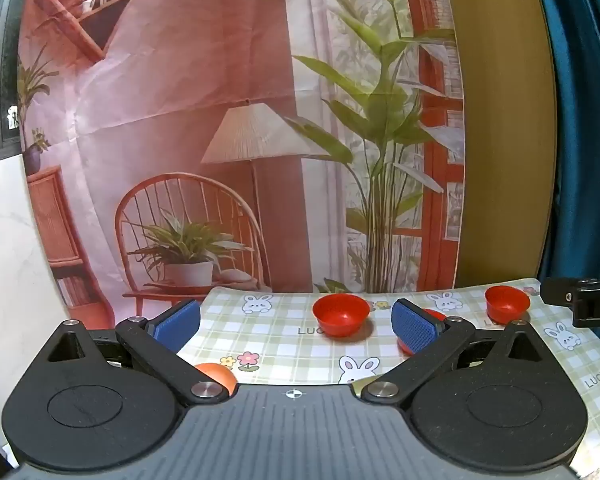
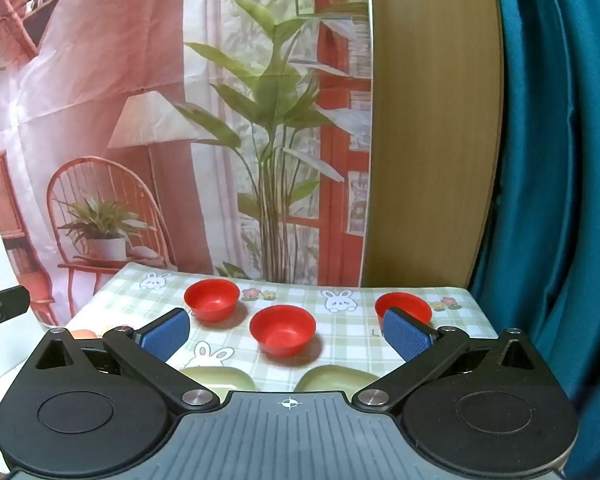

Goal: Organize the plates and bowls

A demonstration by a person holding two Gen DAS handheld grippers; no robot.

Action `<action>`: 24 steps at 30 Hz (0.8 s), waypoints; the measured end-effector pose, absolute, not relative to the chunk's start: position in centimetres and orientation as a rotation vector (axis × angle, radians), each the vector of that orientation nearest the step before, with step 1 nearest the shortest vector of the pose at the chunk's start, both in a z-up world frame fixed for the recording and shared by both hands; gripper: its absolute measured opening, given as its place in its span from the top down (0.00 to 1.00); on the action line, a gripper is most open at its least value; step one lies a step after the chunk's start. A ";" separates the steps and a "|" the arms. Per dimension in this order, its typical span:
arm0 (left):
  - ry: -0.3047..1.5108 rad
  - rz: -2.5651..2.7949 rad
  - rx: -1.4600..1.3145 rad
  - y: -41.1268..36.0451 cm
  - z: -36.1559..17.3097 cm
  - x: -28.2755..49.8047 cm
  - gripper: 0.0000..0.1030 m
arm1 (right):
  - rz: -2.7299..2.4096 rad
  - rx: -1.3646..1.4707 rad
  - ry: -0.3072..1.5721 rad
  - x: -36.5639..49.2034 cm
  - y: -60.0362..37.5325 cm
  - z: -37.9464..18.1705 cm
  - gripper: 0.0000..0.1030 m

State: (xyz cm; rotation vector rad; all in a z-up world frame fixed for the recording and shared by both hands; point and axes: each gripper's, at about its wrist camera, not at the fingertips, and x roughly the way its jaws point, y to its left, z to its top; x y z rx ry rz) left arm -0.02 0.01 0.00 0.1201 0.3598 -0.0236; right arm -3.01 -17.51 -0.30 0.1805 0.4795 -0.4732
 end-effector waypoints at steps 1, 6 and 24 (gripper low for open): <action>0.362 -0.024 0.121 0.0 0.0 0.0 0.00 | -0.473 0.181 0.481 -3.0 -17.5 -0.3 0.00; 0.360 -0.024 0.122 0.0 0.0 0.0 0.00 | -0.474 0.181 0.480 -3.1 -17.6 -0.5 0.00; 0.352 -0.016 0.124 -0.1 0.0 -0.2 0.00 | -0.475 0.180 0.475 -3.4 -17.9 -0.7 0.00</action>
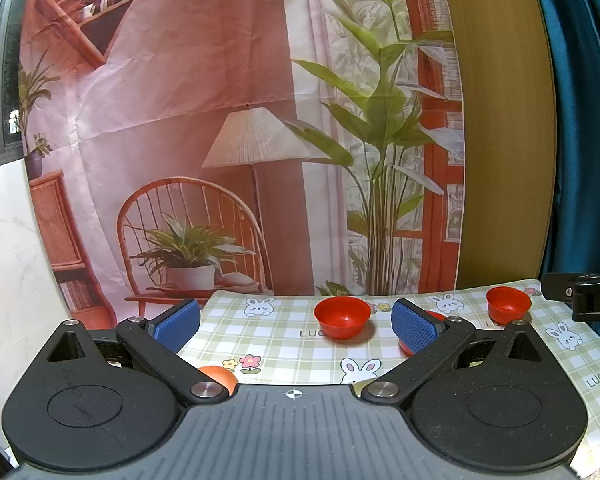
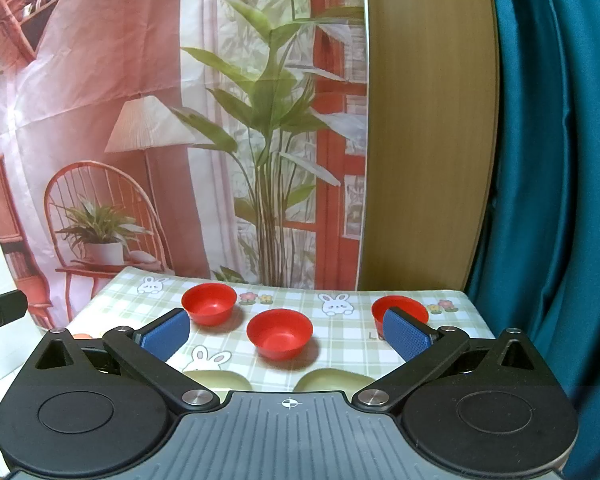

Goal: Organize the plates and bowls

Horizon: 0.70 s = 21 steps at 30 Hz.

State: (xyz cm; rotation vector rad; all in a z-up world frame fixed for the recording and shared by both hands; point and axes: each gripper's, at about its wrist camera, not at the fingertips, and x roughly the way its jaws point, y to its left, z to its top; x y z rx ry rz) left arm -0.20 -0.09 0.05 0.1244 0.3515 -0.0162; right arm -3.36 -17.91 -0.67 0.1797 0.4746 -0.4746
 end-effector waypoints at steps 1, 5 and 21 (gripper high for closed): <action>0.351 -0.016 0.124 -0.1 0.0 -0.2 0.00 | -0.475 0.178 0.474 -3.4 -17.9 -0.7 0.00; 0.349 -0.017 0.124 0.0 0.1 -0.3 0.00 | -0.476 0.179 0.474 -3.4 -17.9 -0.6 0.00; 0.347 -0.017 0.125 -0.2 0.1 -0.3 0.00 | -0.477 0.177 0.469 -3.5 -17.9 -0.5 0.00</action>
